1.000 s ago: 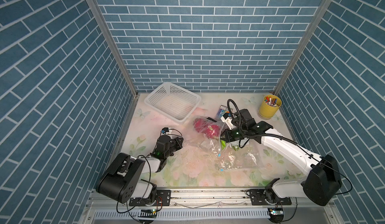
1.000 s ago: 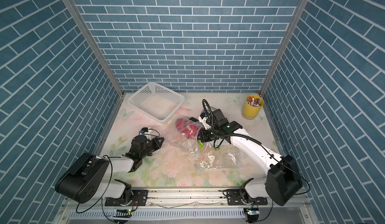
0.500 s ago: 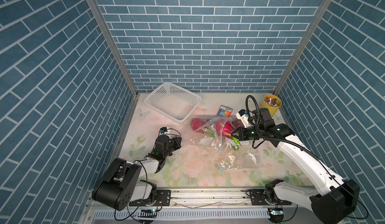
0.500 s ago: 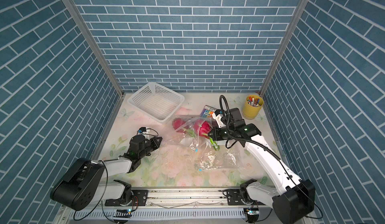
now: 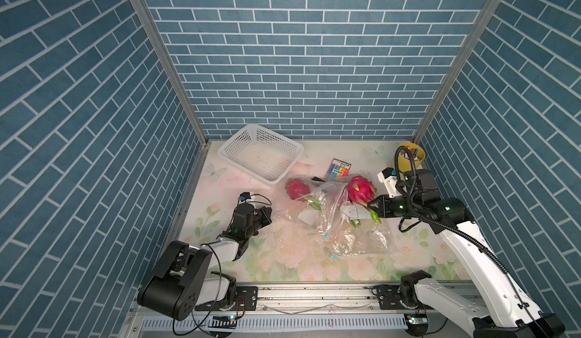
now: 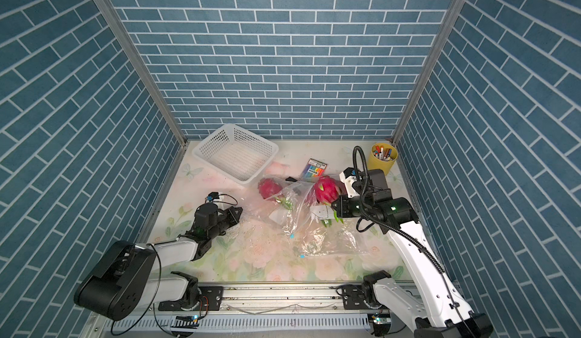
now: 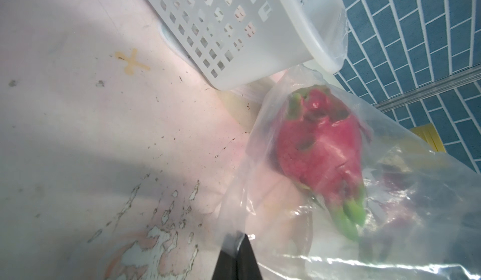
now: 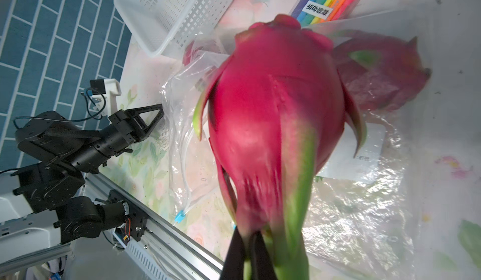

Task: Open the zip-top bag and take out the dragon fruit
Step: Pick up the dragon fruit from the zipper food storage bag, then place the dragon fruit in the basket.

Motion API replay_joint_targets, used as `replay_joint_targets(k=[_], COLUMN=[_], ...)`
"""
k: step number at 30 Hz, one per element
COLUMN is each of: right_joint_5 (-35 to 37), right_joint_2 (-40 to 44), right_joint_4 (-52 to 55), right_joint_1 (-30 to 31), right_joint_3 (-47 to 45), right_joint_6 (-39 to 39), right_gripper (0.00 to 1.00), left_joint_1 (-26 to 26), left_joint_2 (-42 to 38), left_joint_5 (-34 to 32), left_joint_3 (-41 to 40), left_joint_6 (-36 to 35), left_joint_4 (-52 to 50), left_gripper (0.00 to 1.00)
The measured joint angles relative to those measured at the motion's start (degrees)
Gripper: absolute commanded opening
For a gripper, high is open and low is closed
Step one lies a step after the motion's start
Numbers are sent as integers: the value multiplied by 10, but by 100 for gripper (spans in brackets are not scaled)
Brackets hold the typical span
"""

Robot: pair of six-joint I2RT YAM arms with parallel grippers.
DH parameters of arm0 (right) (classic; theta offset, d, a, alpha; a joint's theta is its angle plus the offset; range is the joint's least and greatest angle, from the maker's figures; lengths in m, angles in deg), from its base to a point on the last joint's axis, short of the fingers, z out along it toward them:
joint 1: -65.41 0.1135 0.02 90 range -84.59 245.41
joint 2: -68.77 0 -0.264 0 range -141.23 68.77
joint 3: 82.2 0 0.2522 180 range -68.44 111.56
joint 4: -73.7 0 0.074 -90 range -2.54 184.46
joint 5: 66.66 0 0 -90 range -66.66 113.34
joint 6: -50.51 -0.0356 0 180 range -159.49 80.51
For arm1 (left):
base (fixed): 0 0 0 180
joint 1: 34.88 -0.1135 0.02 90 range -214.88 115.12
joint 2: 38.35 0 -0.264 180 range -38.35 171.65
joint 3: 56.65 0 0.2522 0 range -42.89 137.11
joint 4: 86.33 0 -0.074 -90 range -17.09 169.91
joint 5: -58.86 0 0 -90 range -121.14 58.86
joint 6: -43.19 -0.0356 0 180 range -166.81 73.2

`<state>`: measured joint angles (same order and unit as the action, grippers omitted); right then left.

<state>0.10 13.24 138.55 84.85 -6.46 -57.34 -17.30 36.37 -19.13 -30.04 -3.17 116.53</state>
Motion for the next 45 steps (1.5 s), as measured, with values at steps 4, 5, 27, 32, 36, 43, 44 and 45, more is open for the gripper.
replay_joint_targets(k=[4,5,27,32,36,43,44,45], right_joint_5=[5,2,-13,-8,0,4,6,8], right_joint_2=[-11,-21,-568,-705,-819,-939,-942,-945], right_joint_4=[3,0,-212,-207,-186,-155,-154,-153], right_joint_1=[0,-1,160,170,179,190,191,192], right_joint_3=[45,59,469,625,758,895,894,894], right_joint_6=[3,3,-4,-18,-34,-83,-90,-97], right_gripper=[0,0,0,0,0,0,0,0], left_joint_1=[-1,-1,-1,-1,-1,-1,-1,-1], left_joint_2=[-7,-9,-28,-28,-28,-27,-27,-27], left_joint_5=[0,0,12,18,25,30,31,31], left_joint_3=[0,0,-5,-6,-11,-17,-17,-19], left_joint_6=[-5,-7,-35,-37,-36,-35,-35,-35], left_joint_4=[-6,-8,-20,-17,-8,-2,0,2], left_gripper=[0,0,0,0,0,0,0,0])
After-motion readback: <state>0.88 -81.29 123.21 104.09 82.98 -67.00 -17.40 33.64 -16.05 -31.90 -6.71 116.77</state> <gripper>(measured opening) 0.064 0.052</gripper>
